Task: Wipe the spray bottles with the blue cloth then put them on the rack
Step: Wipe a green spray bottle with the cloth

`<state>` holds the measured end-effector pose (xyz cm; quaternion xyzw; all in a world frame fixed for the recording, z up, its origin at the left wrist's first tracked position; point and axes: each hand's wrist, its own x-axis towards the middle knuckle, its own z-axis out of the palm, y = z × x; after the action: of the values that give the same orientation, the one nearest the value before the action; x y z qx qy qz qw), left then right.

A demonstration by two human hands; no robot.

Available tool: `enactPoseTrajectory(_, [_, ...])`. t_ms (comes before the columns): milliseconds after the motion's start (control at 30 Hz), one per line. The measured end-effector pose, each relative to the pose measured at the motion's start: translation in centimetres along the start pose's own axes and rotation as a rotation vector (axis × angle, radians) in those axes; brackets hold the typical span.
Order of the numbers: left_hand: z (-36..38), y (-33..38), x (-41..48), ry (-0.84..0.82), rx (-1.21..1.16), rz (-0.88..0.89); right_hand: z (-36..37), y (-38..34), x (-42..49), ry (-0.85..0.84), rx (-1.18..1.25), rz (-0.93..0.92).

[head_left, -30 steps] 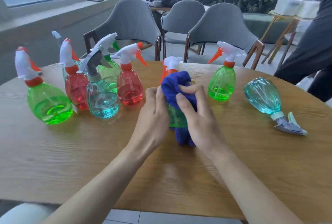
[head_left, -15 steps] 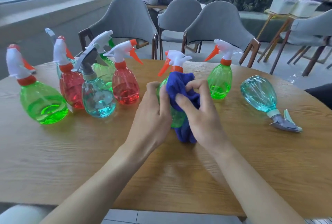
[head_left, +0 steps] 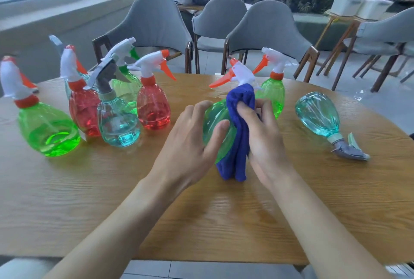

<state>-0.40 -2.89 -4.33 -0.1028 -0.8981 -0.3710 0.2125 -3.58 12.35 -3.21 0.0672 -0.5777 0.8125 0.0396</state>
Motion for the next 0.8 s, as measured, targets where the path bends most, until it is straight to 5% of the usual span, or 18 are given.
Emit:
enactPoseTrajectory(400, [0.6,0.5,-0.1,0.010,0.123,0.025,-0.4,0.8,0.7,0.245,0.083,-0.037])
enactPoseTrajectory(633, [0.6,0.1,-0.4,0.009,-0.009,-0.011,0.3,1.2,-0.3,0.063,0.197,0.118])
enactPoseTrajectory(800, [-0.1,-0.1,0.4,0.095,-0.223,-0.197,0.6,1.9,-1.3,-0.082,0.028,0.020])
